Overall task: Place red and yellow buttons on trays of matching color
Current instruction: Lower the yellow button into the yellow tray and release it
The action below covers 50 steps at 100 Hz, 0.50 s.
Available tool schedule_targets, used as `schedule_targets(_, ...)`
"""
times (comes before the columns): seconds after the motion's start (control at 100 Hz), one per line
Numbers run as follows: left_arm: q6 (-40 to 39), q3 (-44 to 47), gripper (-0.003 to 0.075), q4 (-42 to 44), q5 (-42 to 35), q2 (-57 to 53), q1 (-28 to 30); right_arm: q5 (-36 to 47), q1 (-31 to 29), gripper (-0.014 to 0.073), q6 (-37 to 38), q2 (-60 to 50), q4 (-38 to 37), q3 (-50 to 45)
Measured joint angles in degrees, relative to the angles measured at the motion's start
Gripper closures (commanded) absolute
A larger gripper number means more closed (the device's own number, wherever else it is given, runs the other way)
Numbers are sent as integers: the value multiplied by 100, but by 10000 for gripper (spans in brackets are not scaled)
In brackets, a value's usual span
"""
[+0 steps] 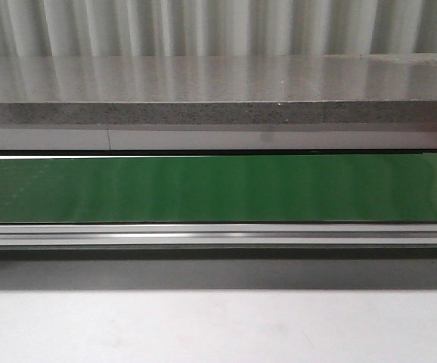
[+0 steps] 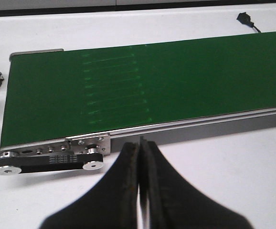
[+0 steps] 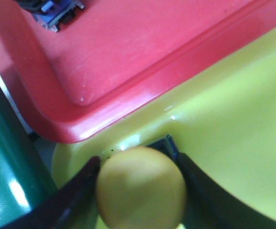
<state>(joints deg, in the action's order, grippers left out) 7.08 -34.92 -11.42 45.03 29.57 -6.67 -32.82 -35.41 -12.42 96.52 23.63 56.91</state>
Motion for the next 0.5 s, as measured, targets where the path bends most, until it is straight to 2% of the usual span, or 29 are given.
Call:
schedule_targets(0.06, 0, 0, 740, 0, 0, 0, 0, 0, 0, 10, 0, 0, 12, 0)
schedule_targets(0.3, 0, 0, 740, 0, 0, 0, 0, 0, 0, 22, 0, -333, 12, 0)
schedule_targets(0.37, 0, 0, 740, 0, 0, 0, 0, -53, 0, 82, 0, -561, 12, 0)
schedule_targets(0.5, 4, 0, 740, 0, 0, 0, 0, -194, 133, 300, -22, -1057, -92, 0)
